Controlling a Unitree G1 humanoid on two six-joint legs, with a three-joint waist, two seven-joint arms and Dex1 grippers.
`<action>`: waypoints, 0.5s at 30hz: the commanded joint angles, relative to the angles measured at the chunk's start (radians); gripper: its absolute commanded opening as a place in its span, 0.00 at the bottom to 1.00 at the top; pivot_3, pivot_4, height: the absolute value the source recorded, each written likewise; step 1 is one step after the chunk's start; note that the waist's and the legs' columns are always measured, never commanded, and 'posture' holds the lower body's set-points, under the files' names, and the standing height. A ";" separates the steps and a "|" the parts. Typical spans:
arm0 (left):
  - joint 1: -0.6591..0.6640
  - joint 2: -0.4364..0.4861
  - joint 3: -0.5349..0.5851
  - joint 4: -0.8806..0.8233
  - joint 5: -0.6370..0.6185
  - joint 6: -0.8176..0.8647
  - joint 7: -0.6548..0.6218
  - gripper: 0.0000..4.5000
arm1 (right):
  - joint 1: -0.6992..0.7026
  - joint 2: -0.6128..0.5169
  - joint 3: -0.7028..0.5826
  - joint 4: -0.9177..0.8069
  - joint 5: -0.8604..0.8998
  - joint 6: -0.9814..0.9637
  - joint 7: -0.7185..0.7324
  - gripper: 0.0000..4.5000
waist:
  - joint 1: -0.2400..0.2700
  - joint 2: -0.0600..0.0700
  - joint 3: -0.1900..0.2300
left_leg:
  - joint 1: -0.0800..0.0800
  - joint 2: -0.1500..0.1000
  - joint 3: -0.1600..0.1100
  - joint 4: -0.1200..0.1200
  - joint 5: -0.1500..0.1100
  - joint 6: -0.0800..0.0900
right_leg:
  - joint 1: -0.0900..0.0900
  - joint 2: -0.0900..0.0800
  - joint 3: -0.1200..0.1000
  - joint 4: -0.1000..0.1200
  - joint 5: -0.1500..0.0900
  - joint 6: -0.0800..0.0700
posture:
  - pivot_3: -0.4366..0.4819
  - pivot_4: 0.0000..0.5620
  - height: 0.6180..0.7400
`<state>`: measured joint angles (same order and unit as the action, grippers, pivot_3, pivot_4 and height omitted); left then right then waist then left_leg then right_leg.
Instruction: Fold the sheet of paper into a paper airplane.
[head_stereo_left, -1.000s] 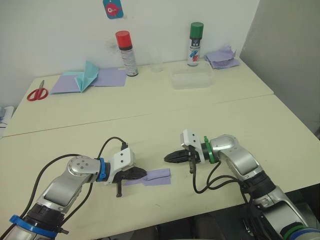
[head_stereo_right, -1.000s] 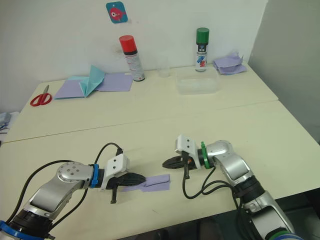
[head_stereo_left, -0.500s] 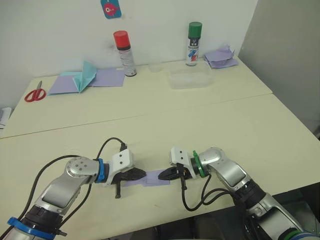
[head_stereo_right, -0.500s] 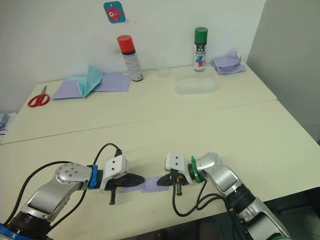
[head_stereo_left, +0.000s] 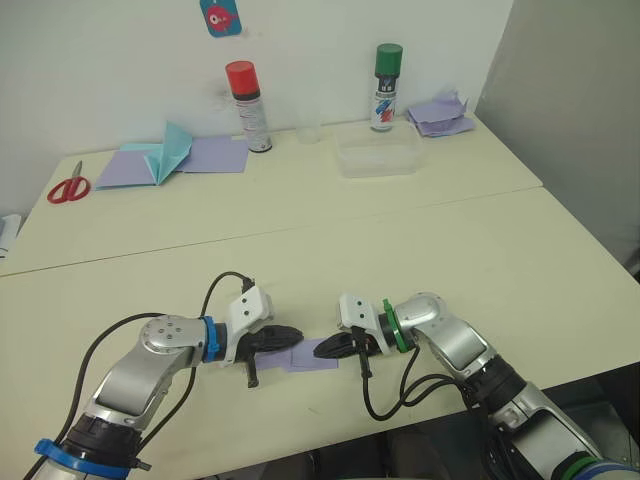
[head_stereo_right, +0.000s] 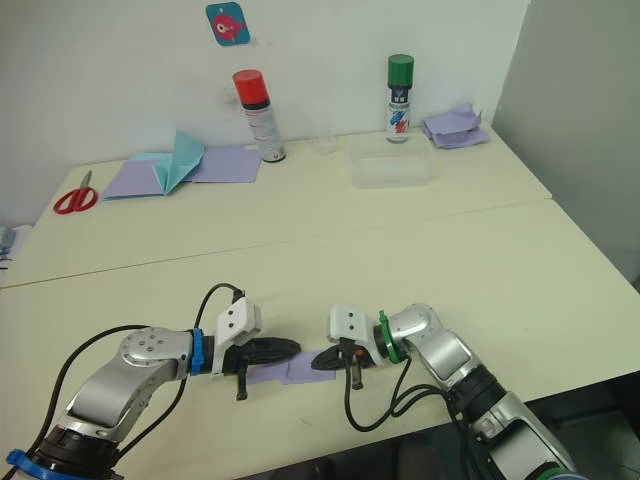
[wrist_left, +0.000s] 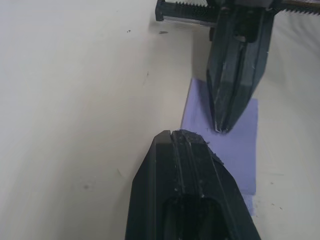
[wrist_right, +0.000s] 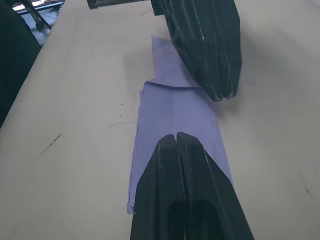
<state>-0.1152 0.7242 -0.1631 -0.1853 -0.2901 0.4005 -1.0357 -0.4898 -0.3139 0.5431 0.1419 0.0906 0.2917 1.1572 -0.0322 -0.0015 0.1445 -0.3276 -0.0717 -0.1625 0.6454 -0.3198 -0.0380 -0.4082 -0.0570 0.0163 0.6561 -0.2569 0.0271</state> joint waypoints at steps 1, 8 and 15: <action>-0.003 0.004 -0.022 0.013 0.045 -0.023 0.011 0.00 | 0.003 -0.008 0.017 0.034 -0.051 0.014 -0.033 0.01 | 0.000 0.000 0.000 | 0.000 0.000 0.000 0.000 0.000 0.000 | 0.000 0.000 0.000 0.000 0.000 0.000 | 0.48 0.27 1.00; 0.052 0.081 -0.002 0.073 0.093 -0.097 -0.017 0.00 | 0.020 -0.017 0.011 0.021 -0.046 0.030 -0.038 0.01 | 0.000 0.000 0.000 | 0.000 0.000 0.000 0.000 0.000 0.000 | 0.000 0.000 0.000 0.000 0.000 0.000 | 0.48 0.27 1.00; 0.112 0.139 0.067 0.083 0.069 -0.128 -0.037 0.00 | 0.009 -0.007 0.015 0.040 -0.050 0.023 -0.043 0.01 | 0.000 0.000 0.000 | 0.000 0.001 0.000 0.000 -0.001 0.002 | 0.000 0.000 0.000 0.000 0.000 0.000 | 0.48 0.27 1.00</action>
<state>-0.0293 0.8408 -0.0980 -0.1385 -0.2411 0.2570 -1.0638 -0.4847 -0.3127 0.5437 0.1397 0.0897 0.2961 1.1465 -0.0322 -0.0012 0.1442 -0.3273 -0.0708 -0.1625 0.6451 -0.3211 -0.0364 -0.4083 -0.0568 0.0163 0.6559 -0.2570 0.0271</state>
